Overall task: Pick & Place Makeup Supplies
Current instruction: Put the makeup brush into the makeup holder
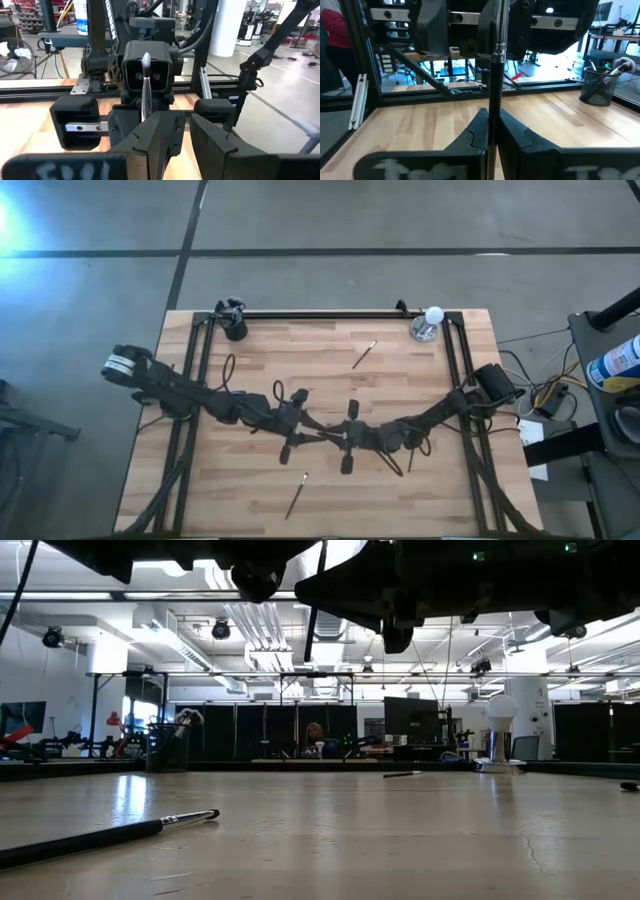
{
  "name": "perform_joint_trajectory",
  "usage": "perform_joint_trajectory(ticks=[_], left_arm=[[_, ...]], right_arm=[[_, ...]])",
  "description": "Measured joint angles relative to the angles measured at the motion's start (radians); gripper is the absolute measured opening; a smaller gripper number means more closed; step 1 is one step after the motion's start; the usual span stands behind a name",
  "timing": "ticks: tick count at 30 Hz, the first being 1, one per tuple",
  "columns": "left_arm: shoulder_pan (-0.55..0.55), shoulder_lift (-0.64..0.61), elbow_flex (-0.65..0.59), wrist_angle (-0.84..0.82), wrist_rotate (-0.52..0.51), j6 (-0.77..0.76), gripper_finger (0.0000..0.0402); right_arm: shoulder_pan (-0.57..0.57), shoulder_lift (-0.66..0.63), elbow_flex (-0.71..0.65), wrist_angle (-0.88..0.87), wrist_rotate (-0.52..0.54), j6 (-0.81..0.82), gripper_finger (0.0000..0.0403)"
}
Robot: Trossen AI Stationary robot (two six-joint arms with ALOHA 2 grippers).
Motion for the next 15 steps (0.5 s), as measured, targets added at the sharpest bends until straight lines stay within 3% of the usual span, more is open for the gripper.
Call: perform_joint_trajectory(ticks=[15], left_arm=[[0.001,-0.042,0.007,-0.054,-0.052,0.002,0.0106]], right_arm=[[0.0,0.0,0.0,-0.005,0.0,0.0,0.0013]])
